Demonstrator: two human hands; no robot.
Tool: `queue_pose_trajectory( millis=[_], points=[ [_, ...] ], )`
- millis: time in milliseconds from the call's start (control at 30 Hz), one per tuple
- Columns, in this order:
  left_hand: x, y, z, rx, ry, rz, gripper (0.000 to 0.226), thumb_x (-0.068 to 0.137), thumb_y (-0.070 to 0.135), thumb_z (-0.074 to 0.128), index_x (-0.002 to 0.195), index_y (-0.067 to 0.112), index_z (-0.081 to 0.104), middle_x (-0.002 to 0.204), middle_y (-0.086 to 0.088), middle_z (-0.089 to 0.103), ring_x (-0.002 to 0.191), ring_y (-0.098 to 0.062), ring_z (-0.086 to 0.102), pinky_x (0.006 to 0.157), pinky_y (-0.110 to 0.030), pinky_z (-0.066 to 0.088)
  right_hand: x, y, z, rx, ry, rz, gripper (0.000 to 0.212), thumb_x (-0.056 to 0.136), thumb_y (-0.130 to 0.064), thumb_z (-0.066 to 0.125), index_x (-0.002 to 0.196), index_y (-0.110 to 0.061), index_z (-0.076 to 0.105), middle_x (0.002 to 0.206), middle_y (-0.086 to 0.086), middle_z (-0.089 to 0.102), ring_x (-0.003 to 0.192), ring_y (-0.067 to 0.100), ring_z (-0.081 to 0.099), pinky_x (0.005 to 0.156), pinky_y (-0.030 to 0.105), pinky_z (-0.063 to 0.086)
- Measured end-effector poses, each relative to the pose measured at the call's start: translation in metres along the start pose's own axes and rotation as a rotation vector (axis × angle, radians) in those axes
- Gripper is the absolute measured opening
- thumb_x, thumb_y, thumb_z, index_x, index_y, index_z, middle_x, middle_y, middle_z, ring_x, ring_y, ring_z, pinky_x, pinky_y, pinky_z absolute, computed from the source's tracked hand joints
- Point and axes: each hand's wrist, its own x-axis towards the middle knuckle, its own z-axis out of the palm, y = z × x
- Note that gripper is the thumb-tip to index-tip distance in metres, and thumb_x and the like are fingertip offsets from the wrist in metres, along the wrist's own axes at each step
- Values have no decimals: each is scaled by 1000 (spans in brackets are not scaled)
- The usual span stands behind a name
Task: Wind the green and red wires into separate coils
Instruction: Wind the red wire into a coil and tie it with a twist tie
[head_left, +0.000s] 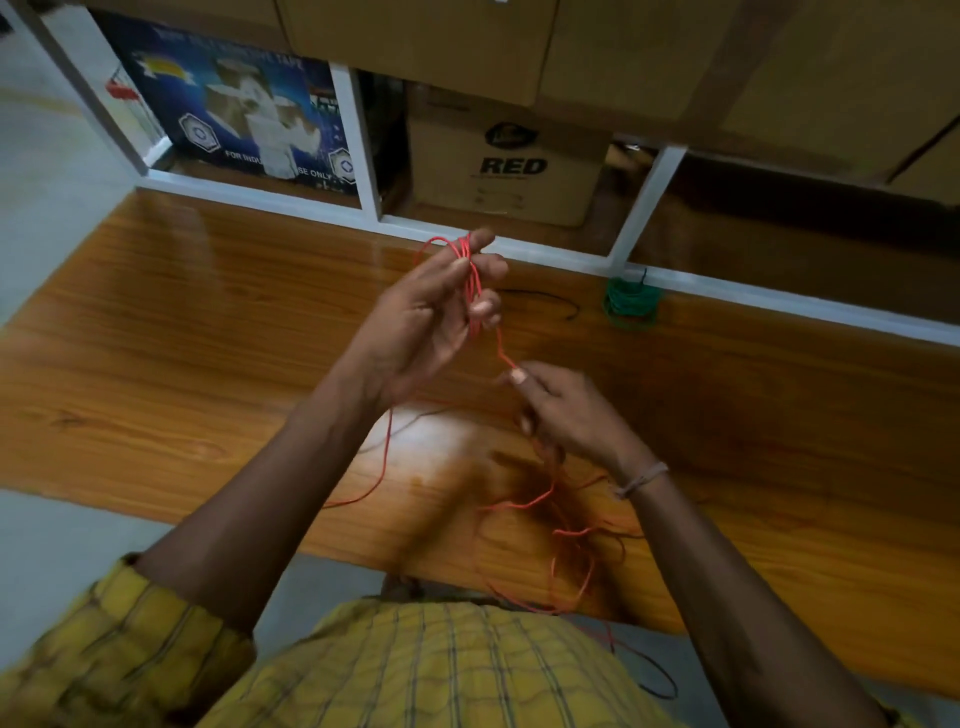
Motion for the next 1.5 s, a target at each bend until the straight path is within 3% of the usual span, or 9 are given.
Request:
queue_pose_trajectory(
  millis=[133,233,367,600,800,900,1067,1267,1500],
  points=[
    [21,-19,2,195,235,34,29,115,10,33,141,8,47,110,-12,72,108,-32,73,100,-43,59,-14,1,-10,51,-344,43,34,113,-24,48,147,-24,48,72,13,67,38,19,52,36,26,43],
    [19,-28,-8,684,298,41,27,116,16,37,140,14,48,122,-15,70,123,-26,70,116,-43,50,-21,-7,-31,28,-483,-23,43,109,-18,56,151,-20,47,74,12,68,41,17,50,38,26,43],
    [9,-32,-27,1370,250,-6,35,115,27,37,149,16,41,117,-5,71,112,-15,70,106,-49,55,-24,-17,-77,-85,-445,-119,19,104,-20,66,121,-14,68,73,7,64,47,14,50,39,22,41],
    [-8,-20,-50,1604,28,-46,46,115,29,38,159,17,36,106,13,55,90,-5,60,80,-24,49,-6,-16,-134,140,-334,-200,14,94,-22,71,99,-10,68,62,1,53,42,11,36,38,20,37],
    [-39,-4,-58,1185,-54,-216,32,113,41,37,127,25,61,92,-3,59,76,-12,55,68,-24,48,30,-20,-147,634,-100,-275,20,106,-15,52,100,-10,70,59,-5,40,48,6,29,47,23,19],
    [-49,-1,-56,941,-132,-268,44,115,37,33,142,16,61,85,-11,47,71,-21,40,62,-25,39,58,-24,-138,762,20,-256,14,107,-16,52,100,-14,64,61,-8,42,49,4,30,49,22,20],
    [-52,16,-48,500,-307,-311,48,117,21,24,154,0,45,77,-1,37,63,-15,28,54,-28,25,88,-33,-106,365,346,-49,17,106,-18,60,89,-21,64,65,-3,45,47,8,33,37,18,21],
    [-36,43,-28,93,-259,-33,54,117,24,15,159,-7,29,79,-2,43,54,-9,32,52,-28,24,60,-24,-45,-41,83,59,28,108,-40,54,112,-20,73,82,0,58,60,8,48,51,22,34],
    [-10,27,-20,0,69,115,43,117,23,29,153,0,35,113,-13,71,75,-13,59,70,-24,52,25,-16,4,-370,-184,-47,40,108,-42,53,108,-8,74,81,-1,61,69,9,54,62,23,41]
  ],
)
